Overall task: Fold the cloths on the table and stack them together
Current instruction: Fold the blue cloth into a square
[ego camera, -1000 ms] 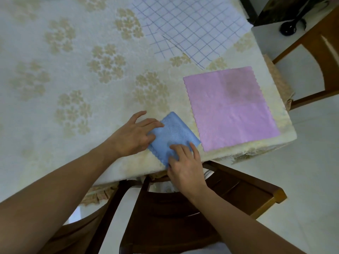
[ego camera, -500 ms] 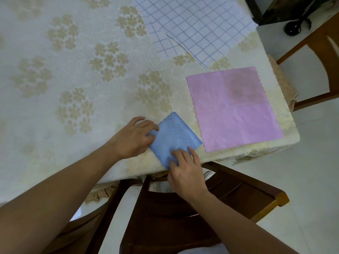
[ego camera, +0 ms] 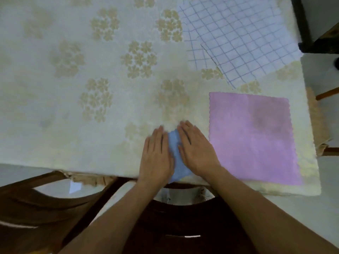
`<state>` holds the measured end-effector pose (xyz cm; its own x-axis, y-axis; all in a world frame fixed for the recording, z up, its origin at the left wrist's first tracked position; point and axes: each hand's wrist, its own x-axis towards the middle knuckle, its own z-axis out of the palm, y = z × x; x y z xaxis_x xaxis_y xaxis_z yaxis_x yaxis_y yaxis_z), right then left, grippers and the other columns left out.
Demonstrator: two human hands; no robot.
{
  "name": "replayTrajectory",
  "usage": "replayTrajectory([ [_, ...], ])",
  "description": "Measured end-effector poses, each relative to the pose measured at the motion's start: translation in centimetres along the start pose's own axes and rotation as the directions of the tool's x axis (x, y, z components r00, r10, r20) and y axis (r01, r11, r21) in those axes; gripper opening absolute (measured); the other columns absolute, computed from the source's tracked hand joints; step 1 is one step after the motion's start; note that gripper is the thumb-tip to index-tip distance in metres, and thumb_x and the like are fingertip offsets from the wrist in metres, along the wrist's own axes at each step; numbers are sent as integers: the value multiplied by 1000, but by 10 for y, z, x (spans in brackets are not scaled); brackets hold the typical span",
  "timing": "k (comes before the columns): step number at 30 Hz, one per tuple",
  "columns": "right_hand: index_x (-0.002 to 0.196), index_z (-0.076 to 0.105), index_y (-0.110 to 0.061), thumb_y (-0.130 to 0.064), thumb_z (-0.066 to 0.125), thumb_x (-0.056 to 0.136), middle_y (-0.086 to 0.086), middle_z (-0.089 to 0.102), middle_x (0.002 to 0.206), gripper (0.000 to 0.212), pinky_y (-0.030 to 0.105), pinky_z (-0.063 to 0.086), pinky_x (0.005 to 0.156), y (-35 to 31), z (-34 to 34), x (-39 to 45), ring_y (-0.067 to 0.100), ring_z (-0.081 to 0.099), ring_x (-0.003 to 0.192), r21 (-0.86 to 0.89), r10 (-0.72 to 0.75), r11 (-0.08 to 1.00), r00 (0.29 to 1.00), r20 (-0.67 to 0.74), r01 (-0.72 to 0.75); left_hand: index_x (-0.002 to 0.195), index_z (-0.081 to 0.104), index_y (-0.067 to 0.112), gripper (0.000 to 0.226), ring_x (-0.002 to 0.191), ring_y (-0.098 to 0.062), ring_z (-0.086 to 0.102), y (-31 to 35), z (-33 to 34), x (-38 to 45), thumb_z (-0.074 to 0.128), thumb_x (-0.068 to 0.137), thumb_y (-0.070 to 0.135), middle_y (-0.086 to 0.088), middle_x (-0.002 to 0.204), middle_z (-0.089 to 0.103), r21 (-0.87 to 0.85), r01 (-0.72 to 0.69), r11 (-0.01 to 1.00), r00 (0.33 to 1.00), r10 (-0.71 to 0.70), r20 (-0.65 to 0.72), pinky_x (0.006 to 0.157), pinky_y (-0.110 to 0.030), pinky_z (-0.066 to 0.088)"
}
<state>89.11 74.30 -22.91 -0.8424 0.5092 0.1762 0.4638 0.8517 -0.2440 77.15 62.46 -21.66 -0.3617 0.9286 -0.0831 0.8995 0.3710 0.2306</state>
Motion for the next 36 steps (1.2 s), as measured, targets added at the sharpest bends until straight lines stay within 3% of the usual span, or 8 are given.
replayTrajectory([
  [3, 144, 41, 8, -28, 38, 102, 25, 41, 151, 55, 42, 25, 120, 10, 8, 6, 35, 39, 143, 4, -81, 997, 991, 105, 81, 155, 18, -1, 68, 152, -29, 12, 14, 18, -9, 27, 103, 42, -18, 164, 13, 0, 80, 997, 996, -80, 43, 122, -47, 19],
  [7, 153, 25, 2, -47, 33, 103, 19, 26, 161, 71, 42, 24, 122, 23, 17, 2, 28, 24, 150, 19, -55, 998, 969, 241, 52, 155, 15, 2, 75, 153, -27, 9, 16, 30, -12, 23, 103, 54, -15, 164, 12, 17, 143, 990, 988, -143, 60, 122, -47, 20],
  [13, 155, 24, -2, -59, 31, 102, 14, 18, 165, 79, 46, 16, 124, 39, 13, -7, 26, 12, 154, -2, -71, 997, 970, 233, 73, 156, 15, 2, 76, 153, -25, 8, 15, 33, -14, 29, 103, 54, -14, 165, 11, 63, 127, 990, 991, -129, 20, 123, -46, 18],
  [20, 155, 25, 1, -60, 31, 102, 17, 20, 164, 81, 50, 23, 121, 40, 9, -6, 29, 17, 153, -25, -79, 996, 969, 233, 87, 156, 13, 2, 76, 153, -24, 6, 16, 30, -15, 27, 103, 54, -13, 165, 9, 54, 151, 987, 988, -152, 19, 123, -46, 19],
  [24, 155, 24, 0, -62, 32, 101, 17, 20, 164, 83, 51, 25, 120, 52, 5, -17, 29, 18, 153, -43, -83, 994, 970, 227, 96, 156, 13, 1, 75, 153, -24, 7, 10, 29, -21, 29, 102, 50, -14, 165, 9, 53, 264, 963, 965, -264, -17, 122, -46, 21],
  [32, 157, 19, -3, -65, 24, 100, 15, 15, 166, 84, 50, 19, 123, 55, 1, -18, 27, 13, 154, -65, -89, 992, 952, 292, 112, 157, 7, 4, 76, 154, -22, 3, 10, 27, -22, 24, 102, 54, -11, 166, 3, 77, 274, 959, 961, -277, 24, 123, -46, 16],
  [34, 156, 22, -3, -59, 31, 101, 16, 22, 164, 79, 50, 22, 121, 54, -8, -18, 29, 20, 152, -66, -83, 992, 958, 273, 105, 157, 9, 5, 77, 153, -22, 7, 13, 17, -25, 25, 101, 55, -10, 166, 6, -16, 350, 937, 937, -350, 24, 124, -44, 16],
  [36, 149, 39, -3, -48, 44, 97, 20, 45, 150, 69, 50, 39, 110, 53, -20, -18, 35, 43, 139, -37, -20, 999, 979, 202, 28, 154, 24, 5, 73, 146, -28, 27, 18, 4, -30, 33, 98, 53, -15, 159, 28, -195, 482, 854, 869, -495, -18, 118, -42, 29],
])
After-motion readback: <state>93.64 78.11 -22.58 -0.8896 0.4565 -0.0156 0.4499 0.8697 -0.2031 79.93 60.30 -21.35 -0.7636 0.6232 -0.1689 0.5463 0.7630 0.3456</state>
